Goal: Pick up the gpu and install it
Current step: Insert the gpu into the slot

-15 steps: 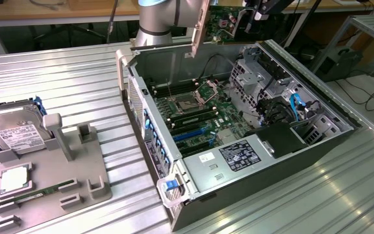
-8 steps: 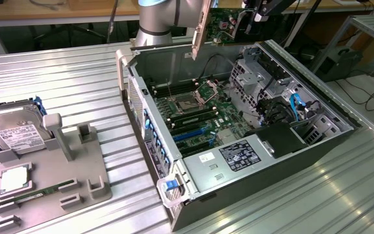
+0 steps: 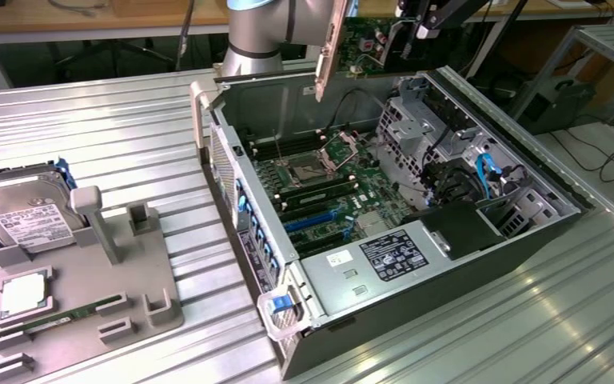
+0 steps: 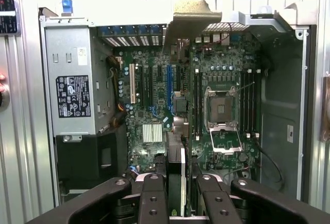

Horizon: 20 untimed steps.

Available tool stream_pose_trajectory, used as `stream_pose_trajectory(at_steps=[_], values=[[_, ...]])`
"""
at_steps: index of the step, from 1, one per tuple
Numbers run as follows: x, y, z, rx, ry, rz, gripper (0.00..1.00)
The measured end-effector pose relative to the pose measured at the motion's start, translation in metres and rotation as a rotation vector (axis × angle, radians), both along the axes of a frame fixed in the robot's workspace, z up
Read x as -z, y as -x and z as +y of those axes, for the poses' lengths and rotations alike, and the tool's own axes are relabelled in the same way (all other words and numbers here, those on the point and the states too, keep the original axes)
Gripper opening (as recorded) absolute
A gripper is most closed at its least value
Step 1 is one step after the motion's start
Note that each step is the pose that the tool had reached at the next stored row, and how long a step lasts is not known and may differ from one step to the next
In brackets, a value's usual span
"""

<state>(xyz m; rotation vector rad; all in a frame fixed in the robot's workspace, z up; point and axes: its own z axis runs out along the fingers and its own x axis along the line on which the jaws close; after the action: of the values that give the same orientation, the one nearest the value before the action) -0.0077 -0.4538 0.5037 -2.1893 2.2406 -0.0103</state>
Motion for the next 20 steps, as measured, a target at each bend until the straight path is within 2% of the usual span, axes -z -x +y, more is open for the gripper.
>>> stream_pose_trajectory(at_steps=[20], values=[[0.0132,0.000,0.0000,-0.010,0.0001,0.0000,0.27]])
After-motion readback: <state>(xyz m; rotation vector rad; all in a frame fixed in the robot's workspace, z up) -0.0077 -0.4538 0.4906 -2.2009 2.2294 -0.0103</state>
